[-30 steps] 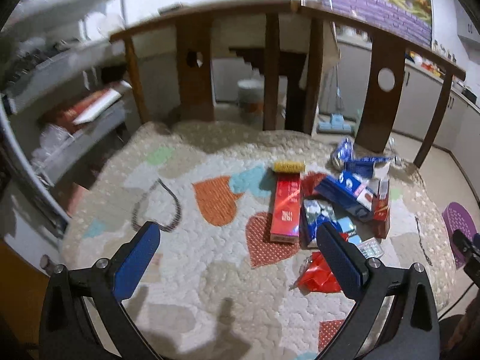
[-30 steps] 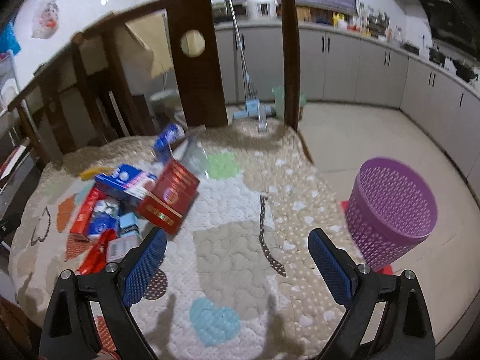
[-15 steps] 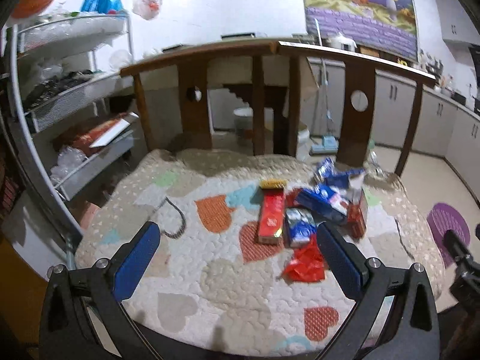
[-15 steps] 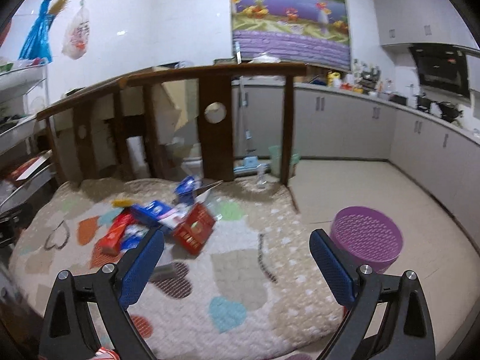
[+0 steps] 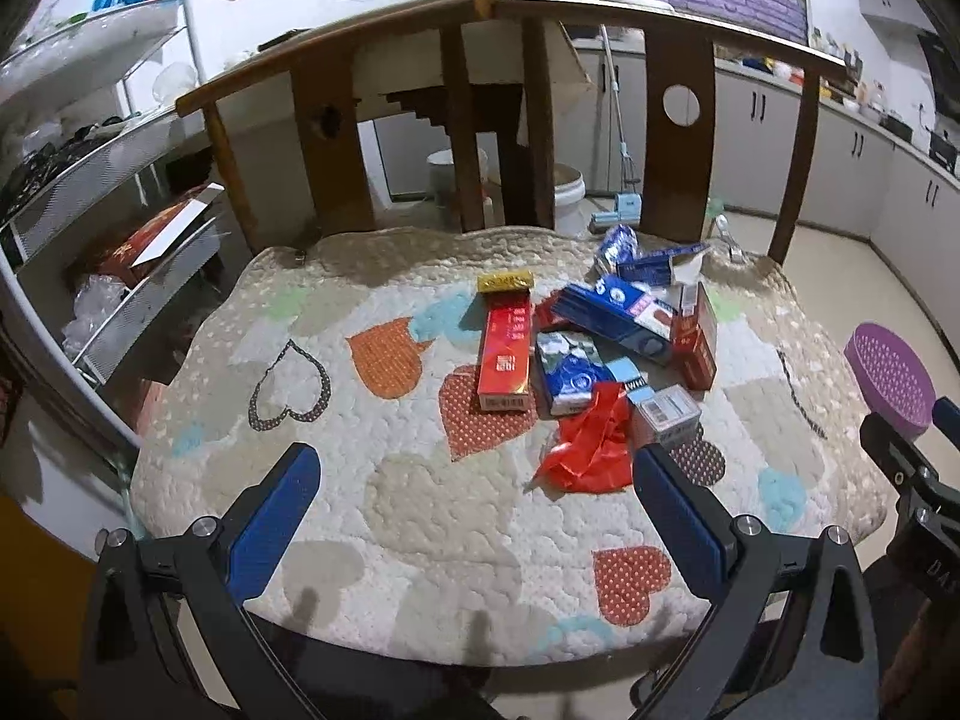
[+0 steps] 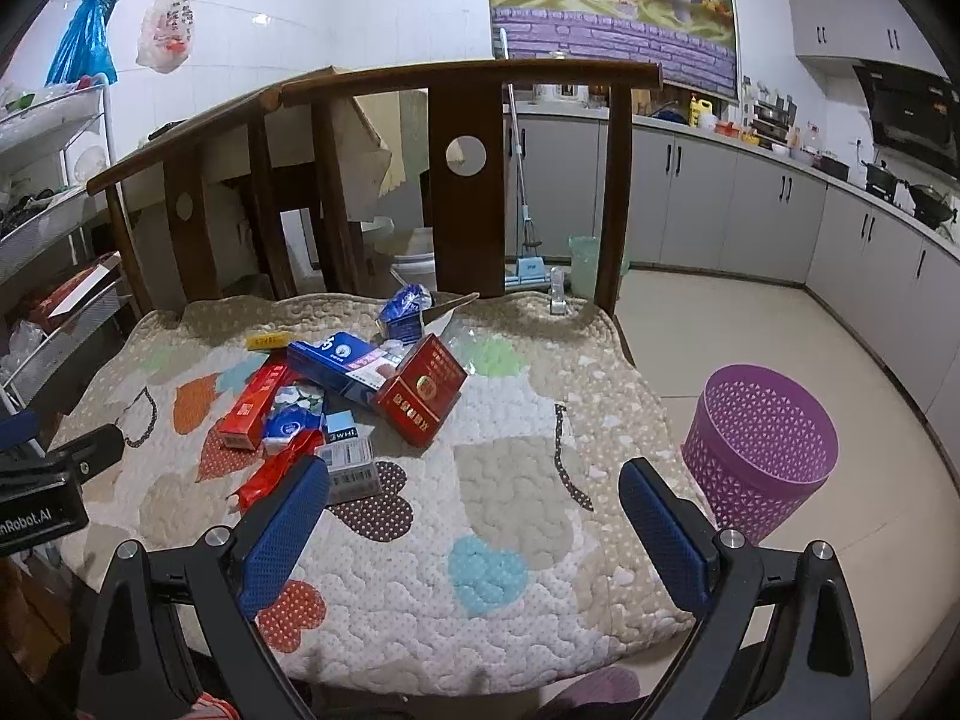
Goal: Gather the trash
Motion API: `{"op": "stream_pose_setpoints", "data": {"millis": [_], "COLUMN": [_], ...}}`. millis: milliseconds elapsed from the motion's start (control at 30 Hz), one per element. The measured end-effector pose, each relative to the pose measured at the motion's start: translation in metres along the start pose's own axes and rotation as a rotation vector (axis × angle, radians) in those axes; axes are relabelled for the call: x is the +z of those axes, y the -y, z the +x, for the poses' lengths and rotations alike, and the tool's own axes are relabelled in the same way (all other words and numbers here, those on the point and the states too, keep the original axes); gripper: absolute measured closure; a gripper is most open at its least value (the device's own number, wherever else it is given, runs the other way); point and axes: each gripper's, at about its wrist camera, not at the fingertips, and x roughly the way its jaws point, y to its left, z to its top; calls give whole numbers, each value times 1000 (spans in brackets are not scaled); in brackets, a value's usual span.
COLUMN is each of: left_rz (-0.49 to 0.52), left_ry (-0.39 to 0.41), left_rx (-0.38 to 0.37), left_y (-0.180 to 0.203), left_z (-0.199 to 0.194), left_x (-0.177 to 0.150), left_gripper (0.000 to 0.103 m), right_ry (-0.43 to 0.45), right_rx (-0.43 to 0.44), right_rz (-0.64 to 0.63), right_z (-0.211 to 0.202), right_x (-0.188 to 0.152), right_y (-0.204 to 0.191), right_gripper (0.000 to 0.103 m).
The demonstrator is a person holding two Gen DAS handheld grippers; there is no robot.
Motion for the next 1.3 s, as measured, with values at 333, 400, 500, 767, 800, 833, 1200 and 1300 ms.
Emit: {"op": "stream_pose_setpoints", "data": {"millis": [333,400,500,767,800,833,1200,1300], "left_rz": [31,28,24,18,17,17,8,6], "left_ry": [-63,-69,-80,-104,-105,-107,-133,-141], "left_rx": [-23,-26,-31,-41,-42,-43,-49,-49], "left_y": [5,5,4,3,3,3,2,2], "left_z": [12,14,16,21,21,22,28,30], "left_x": [-3,-4,-5,-7,-7,-8,-9,-10], "left_gripper": [0,0,0,0,0,0,0,0], "right_ry": [-27,-30,-36,-57,-58,-60,-77,-82], "right_rx": [8,7,5,0,-1,0,3,4], "right_rz": [14,17,25,48,50,51,60,63], "right_z": [5,5,7,11,11,12,15,15], "right_x": [-1,-2,-2,-3,-3,-3,-6,-7], "right_y": [0,1,3,8,8,8,11,12], "right_gripper": [4,4,4,4,4,4,4,4]}}
